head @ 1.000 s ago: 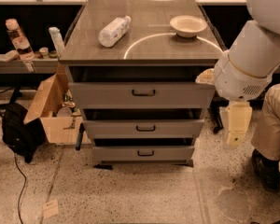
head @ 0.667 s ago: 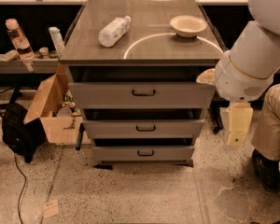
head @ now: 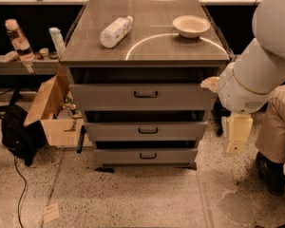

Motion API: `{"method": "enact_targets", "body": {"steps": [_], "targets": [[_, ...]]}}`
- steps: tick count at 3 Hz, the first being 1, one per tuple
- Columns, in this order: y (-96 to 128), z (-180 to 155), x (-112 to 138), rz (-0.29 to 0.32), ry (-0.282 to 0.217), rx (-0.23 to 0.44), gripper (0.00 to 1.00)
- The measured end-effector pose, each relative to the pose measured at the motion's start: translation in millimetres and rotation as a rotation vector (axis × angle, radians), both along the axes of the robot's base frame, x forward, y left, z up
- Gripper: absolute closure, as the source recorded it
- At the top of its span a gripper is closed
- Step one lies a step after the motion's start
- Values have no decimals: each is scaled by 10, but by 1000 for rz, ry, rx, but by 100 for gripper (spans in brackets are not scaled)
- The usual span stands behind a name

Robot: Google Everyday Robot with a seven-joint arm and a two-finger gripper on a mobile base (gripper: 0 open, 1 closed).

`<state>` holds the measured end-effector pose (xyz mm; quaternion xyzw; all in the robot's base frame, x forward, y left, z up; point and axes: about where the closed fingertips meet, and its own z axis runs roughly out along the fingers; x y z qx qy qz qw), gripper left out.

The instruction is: Open bottom drawer

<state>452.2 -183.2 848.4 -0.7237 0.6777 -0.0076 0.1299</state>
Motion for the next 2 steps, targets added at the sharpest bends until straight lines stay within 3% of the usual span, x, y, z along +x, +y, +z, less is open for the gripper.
{"method": "enact_targets", "body": {"steps": [2], "targets": [[-13, -366, 190, -15, -26, 28, 0]]}}
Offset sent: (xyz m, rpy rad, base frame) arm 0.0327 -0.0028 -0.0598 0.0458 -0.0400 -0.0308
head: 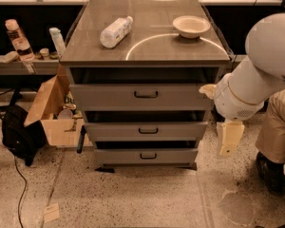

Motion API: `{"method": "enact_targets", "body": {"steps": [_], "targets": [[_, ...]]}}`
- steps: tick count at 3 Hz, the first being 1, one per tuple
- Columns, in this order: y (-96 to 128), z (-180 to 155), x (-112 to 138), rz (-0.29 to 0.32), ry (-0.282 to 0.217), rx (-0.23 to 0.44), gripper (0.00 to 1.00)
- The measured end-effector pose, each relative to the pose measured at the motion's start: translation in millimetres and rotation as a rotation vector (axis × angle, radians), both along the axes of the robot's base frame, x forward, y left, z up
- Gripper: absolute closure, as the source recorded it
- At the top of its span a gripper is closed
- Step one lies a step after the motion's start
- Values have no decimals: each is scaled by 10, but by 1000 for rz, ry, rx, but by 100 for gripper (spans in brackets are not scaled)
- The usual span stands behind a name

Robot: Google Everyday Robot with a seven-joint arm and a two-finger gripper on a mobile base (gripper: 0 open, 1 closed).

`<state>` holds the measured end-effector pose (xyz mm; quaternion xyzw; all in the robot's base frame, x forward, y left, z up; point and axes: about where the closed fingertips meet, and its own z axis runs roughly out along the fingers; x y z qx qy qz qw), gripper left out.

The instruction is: Open bottom drawer

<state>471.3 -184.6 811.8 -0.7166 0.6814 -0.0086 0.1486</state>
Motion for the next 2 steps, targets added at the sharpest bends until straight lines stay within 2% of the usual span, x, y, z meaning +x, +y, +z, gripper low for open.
{"method": "enact_targets", "body": {"steps": [2], "targets": [[-8, -430, 144, -43, 1, 11, 0]]}}
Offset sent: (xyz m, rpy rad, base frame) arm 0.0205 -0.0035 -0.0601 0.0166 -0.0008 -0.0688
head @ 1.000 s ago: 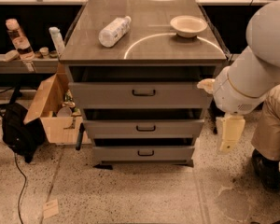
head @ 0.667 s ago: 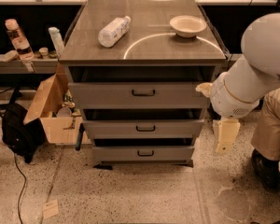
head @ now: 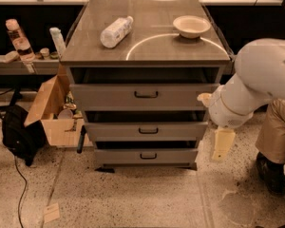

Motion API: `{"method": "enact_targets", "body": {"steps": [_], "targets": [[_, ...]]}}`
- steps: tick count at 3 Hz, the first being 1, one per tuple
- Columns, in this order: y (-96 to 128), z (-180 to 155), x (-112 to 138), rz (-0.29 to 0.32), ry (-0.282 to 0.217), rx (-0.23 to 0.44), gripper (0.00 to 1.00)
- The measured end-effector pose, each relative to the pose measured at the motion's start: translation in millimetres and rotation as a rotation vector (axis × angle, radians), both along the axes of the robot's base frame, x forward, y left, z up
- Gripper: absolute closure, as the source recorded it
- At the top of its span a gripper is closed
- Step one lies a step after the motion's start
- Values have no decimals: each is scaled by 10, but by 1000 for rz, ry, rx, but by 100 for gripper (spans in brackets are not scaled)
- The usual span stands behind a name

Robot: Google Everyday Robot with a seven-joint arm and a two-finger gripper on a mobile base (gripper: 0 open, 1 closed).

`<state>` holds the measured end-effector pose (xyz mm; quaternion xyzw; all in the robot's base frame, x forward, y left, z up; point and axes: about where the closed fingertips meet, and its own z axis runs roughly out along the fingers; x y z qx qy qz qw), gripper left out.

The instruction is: Open bottom drawer

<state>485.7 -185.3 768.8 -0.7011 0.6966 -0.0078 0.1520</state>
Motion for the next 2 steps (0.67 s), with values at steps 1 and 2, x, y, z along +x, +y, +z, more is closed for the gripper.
{"method": "enact_targets", "body": {"steps": [1, 2], "targets": [[-1, -151, 79, -29, -5, -9, 0], [-1, -321, 188, -55, -2, -14, 0]]}}
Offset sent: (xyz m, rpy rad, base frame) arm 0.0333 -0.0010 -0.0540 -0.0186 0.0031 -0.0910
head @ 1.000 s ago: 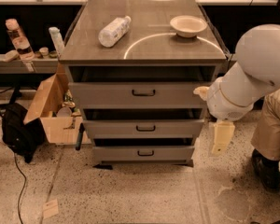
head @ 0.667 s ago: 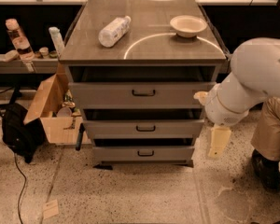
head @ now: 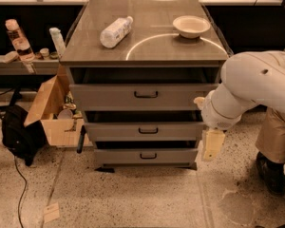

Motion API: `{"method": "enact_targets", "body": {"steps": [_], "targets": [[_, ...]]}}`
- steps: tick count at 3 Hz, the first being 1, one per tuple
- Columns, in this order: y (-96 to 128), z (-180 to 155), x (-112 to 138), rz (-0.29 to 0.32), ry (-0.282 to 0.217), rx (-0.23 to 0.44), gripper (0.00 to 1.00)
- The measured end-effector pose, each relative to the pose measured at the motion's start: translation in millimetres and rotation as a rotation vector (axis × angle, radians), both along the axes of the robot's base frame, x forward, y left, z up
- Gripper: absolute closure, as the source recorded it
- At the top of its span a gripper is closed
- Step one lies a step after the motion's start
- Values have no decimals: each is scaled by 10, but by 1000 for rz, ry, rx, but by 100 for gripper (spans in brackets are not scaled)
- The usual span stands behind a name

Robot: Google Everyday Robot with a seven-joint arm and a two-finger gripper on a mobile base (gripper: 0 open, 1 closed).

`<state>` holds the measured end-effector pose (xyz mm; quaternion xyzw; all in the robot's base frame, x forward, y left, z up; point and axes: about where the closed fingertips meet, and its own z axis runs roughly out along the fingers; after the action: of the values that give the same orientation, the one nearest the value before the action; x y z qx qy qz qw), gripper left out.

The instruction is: Open bottom drawer

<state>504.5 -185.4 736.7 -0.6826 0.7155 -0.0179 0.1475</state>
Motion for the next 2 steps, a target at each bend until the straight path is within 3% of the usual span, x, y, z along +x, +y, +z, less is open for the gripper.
{"method": "enact_targets", "body": {"steps": [1, 2], "targets": [[45, -313, 181, -14, 19, -23, 0], [45, -313, 181, -14, 19, -23, 0]]}}
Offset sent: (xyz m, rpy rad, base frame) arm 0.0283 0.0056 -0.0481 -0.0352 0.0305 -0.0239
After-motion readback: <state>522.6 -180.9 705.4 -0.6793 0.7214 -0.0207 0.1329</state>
